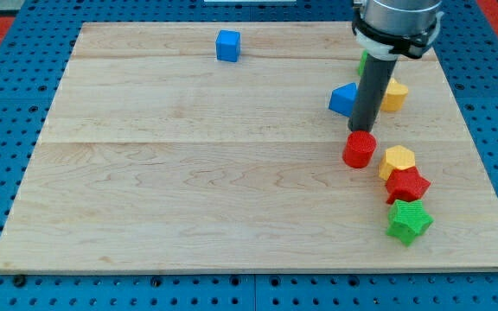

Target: Push the triangle towards the cube

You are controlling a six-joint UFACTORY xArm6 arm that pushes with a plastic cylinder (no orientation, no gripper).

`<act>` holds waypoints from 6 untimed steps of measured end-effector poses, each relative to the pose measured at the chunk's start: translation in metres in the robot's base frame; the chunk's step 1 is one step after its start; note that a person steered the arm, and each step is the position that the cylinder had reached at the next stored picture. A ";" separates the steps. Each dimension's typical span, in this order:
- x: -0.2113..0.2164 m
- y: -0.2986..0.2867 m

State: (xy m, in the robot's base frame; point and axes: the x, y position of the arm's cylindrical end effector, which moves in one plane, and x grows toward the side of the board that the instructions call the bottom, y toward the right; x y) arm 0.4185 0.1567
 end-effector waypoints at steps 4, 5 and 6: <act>-0.058 -0.088; -0.051 -0.126; -0.095 -0.129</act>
